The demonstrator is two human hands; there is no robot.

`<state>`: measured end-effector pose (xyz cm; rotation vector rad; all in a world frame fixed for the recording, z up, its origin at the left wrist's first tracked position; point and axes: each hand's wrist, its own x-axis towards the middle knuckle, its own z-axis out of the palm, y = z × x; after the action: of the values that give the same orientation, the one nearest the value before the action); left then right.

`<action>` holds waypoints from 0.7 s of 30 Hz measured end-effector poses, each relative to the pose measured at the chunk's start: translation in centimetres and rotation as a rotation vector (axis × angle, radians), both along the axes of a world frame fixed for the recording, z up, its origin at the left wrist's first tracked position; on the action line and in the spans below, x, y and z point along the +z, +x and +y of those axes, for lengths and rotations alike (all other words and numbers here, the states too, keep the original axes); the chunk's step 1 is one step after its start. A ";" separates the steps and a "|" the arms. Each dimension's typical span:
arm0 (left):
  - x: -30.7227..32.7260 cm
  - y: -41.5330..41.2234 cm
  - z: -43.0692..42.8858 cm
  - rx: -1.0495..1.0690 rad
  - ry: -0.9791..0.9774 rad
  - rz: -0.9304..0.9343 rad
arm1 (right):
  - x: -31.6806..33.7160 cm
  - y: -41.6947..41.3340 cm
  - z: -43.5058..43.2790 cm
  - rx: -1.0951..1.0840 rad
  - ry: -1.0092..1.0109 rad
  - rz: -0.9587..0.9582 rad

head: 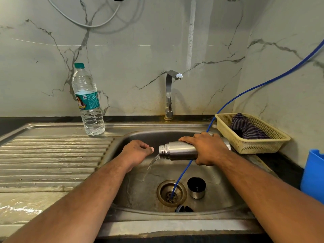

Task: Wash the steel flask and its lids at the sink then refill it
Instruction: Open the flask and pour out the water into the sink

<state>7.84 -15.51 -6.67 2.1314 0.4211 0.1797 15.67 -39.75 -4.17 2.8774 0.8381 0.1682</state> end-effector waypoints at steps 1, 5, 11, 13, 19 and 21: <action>0.0 0.0 0.0 -0.003 0.002 -0.003 | 0.0 0.0 0.0 -0.002 0.002 -0.001; 0.1 0.0 -0.1 -0.005 -0.011 -0.008 | 0.0 0.0 0.0 -0.003 0.005 -0.005; 0.1 -0.1 -0.1 -0.012 0.007 -0.019 | 0.0 -0.1 0.0 -0.005 0.007 -0.012; 0.1 -0.1 -0.1 -0.014 0.011 -0.025 | 0.0 -0.1 0.0 -0.005 0.010 -0.011; 0.1 -0.1 -0.2 -0.019 0.017 -0.031 | 0.0 -0.1 0.0 -0.007 0.008 -0.022; 0.1 -0.1 -0.2 -0.021 0.019 -0.031 | 0.0 -0.1 0.0 -0.007 0.008 -0.032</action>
<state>7.71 -15.69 -6.55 2.1478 0.3807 0.2054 15.58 -39.71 -4.13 2.8770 0.8230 0.2166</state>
